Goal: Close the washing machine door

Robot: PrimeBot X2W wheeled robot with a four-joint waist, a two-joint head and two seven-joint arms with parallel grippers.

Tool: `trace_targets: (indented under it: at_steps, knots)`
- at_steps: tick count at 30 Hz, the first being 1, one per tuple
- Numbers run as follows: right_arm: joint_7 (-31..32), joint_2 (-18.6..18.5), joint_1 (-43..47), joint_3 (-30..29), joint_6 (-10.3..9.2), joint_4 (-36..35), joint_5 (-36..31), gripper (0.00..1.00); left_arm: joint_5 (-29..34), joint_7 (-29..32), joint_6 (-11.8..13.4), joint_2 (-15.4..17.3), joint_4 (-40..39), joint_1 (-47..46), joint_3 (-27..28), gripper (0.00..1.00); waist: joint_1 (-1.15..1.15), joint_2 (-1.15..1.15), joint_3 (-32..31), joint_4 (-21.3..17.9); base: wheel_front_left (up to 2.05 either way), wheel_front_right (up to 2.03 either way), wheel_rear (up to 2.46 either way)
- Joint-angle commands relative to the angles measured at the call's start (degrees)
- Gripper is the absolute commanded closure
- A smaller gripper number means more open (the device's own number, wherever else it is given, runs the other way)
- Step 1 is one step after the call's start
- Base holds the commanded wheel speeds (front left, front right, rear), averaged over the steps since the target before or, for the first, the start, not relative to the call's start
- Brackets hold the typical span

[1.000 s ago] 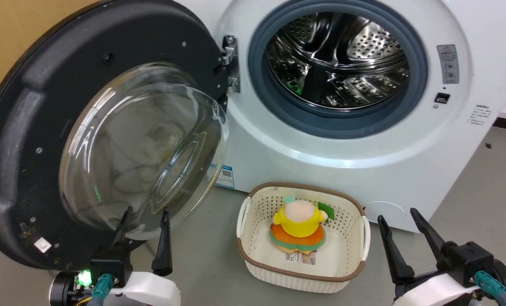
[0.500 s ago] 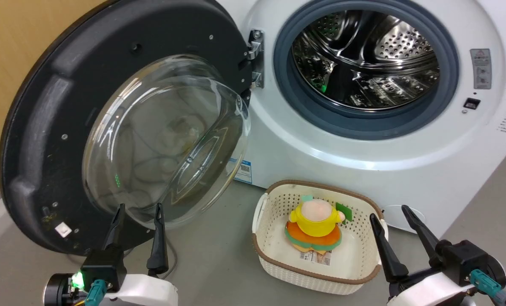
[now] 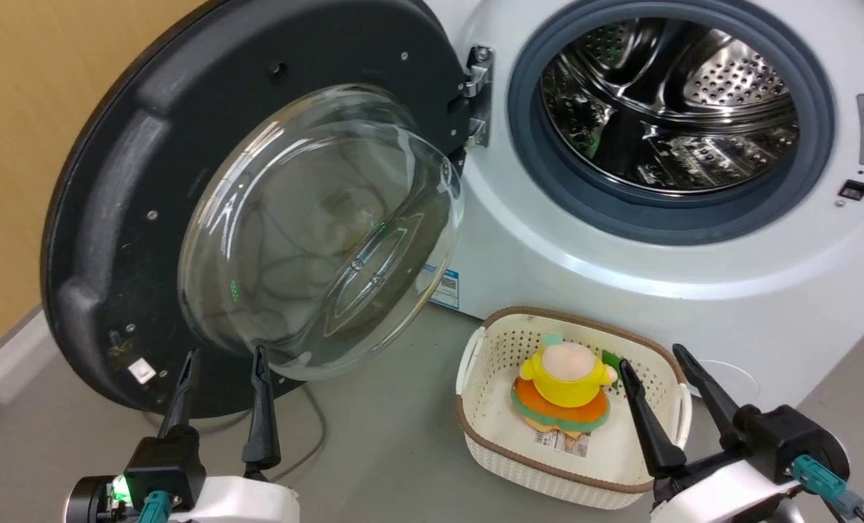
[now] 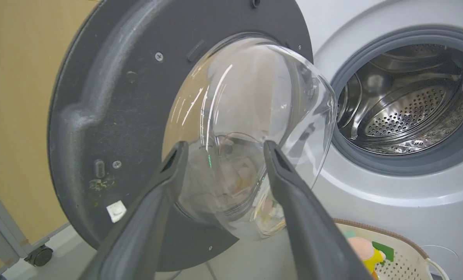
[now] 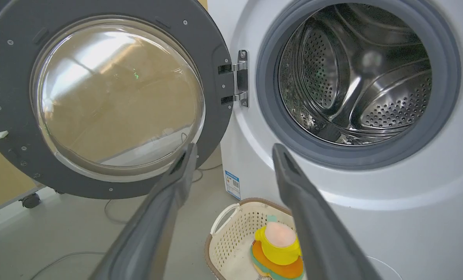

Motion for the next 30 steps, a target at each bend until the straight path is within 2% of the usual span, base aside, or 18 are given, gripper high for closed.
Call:
trace_targets:
  at_steps: [1,30]
  knots:
    - [-0.7,-0.6,-1.3,0.6,0.03,0.4,1.0,0.00,-0.3,-0.8,0.5,0.0,-0.7,1.0,0.0,0.00,0.00,0.00,0.1,0.7,0.00,0.00,0.00]
    - [-4.1,-2.1,-2.7,3.9,0.04,1.6,4.7,0.00,-1.5,-4.1,2.8,0.0,-3.3,2.4,-0.7,0.00,0.00,0.00,0.6,7.7,0.00,0.00,0.00]
